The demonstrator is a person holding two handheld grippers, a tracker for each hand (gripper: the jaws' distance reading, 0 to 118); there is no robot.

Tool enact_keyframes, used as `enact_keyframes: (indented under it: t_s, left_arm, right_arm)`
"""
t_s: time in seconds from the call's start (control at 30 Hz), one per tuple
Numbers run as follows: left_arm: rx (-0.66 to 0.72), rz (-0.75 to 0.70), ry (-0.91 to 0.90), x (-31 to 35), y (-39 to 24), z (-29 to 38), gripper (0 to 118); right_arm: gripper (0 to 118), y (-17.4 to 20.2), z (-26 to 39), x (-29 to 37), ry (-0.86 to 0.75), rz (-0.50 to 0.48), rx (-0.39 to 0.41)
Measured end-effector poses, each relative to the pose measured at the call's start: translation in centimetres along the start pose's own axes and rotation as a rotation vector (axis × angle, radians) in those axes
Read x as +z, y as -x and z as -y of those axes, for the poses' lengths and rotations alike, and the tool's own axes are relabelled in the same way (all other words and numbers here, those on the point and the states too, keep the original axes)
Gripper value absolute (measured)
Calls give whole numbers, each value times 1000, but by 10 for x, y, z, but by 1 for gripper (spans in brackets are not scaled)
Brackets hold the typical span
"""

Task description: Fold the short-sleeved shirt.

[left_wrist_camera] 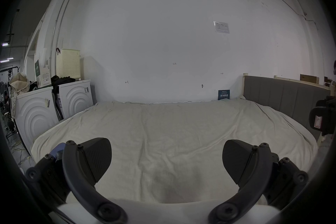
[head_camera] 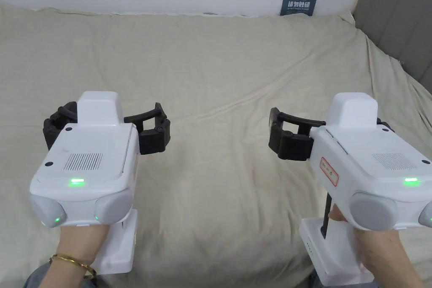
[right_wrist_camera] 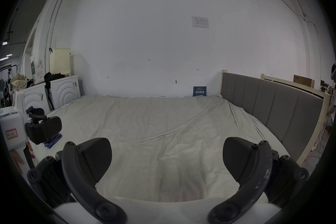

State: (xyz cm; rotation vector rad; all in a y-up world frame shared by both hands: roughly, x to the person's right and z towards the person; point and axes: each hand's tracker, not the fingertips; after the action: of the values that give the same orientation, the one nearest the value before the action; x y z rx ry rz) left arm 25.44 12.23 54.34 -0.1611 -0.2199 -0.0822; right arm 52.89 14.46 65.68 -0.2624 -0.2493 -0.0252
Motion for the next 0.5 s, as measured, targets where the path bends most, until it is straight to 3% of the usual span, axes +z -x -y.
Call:
enact_keyframes:
  t_s: [0.03, 0.1, 0.2, 0.37, 0.5]
  left_arm:
    - [0, -1, 4, -1, 0, 0, 118]
    - [0, 1, 26, -3, -2, 1, 118]
    - [19, 24, 57, -5, -2, 6, 118]
    - [19, 27, 149, 0, -9, 30, 118]
    - [7, 55, 220, 10, -13, 54, 118]
  right_arm:
    - [118, 0, 0, -1, 6, 1, -2]
    - [118, -3, -2, -4, 79, -17, -81]
    - [118, -7, -7, -18, 305, 16, -162]
    - [118, -7, 11, -35, 477, 62, -213]
    - [118, 5, 31, -39, 654, 115, -133]
